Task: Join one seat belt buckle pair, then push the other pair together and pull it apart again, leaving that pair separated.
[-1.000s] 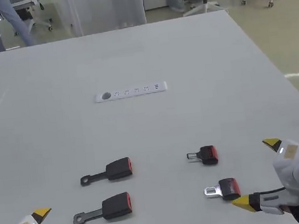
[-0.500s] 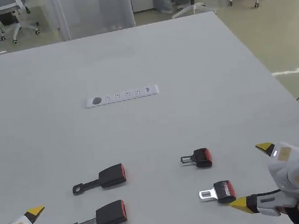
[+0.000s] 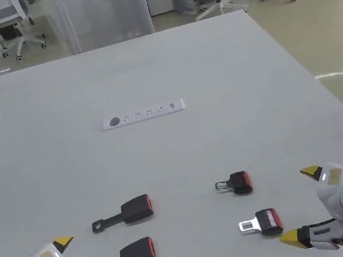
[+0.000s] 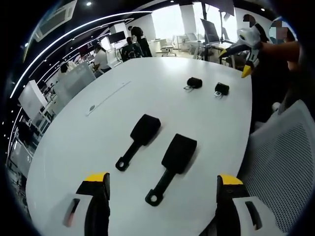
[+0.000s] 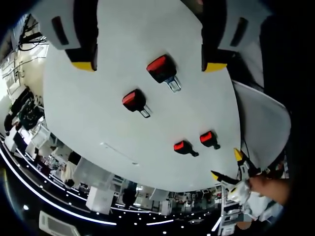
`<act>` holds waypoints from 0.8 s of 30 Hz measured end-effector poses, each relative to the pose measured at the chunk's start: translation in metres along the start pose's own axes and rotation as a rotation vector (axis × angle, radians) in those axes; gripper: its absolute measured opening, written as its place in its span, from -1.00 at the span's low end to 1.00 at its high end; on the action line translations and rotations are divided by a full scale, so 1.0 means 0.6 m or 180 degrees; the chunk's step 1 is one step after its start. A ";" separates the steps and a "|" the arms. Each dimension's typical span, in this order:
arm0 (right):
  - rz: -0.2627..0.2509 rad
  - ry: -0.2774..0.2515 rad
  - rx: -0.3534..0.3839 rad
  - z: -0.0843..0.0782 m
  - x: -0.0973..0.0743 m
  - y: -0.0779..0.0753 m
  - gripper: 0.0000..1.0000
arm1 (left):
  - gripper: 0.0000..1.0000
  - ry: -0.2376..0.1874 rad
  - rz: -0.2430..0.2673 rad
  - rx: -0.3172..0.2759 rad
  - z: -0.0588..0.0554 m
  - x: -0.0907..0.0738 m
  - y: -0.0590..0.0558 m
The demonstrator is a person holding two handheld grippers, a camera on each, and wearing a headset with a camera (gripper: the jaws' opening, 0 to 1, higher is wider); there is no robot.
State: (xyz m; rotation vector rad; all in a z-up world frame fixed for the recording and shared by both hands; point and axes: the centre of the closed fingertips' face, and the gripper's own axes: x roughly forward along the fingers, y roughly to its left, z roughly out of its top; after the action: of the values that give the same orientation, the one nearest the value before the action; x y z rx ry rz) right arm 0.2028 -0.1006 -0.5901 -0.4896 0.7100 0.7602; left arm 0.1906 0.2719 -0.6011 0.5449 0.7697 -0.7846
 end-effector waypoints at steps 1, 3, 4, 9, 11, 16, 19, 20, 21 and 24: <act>0.0035 -0.0005 -0.0016 0.001 0.001 0.003 0.71 | 0.82 0.0001 0.0001 0.0002 0.000 0.001 0.000; 0.0065 -0.0023 -0.0075 0.003 0.002 0.005 0.67 | 0.79 0.0007 -0.0018 0.0007 -0.002 0.005 0.002; 0.0080 -0.0027 -0.0132 0.005 0.003 0.006 0.65 | 0.75 0.0014 -0.0034 0.0026 -0.001 0.007 0.001; 0.0243 -0.0036 -0.0260 0.011 0.009 0.015 0.31 | 0.50 0.0033 -0.0251 0.0090 0.004 0.025 -0.015; 0.0284 0.0028 -0.0342 0.011 0.015 0.016 0.22 | 0.34 0.0053 -0.0314 0.0146 0.006 0.033 -0.019; 0.0466 0.0076 -0.0561 0.007 0.033 0.033 0.01 | 0.12 0.0159 -0.0464 0.0363 0.008 0.051 -0.023; 0.0558 0.0114 -0.0597 0.001 0.046 0.041 -0.10 | -0.03 0.0267 -0.0517 0.0517 -0.002 0.061 -0.016; 0.0569 0.0104 -0.0654 0.002 0.050 0.042 -0.12 | -0.06 0.0312 -0.0518 0.0564 -0.006 0.067 -0.011; 0.0580 0.0106 -0.0667 0.001 0.054 0.043 -0.12 | -0.06 0.0319 -0.0547 0.0568 -0.007 0.071 -0.011; 0.0668 0.0199 -0.0742 -0.007 0.068 0.046 -0.12 | -0.10 0.0393 -0.0663 0.0661 -0.017 0.086 -0.008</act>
State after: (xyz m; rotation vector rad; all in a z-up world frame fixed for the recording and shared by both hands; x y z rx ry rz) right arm 0.2012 -0.0676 -0.6270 -0.6591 0.7421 1.0352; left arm 0.2067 0.2544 -0.6480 0.7120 0.8736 -1.0384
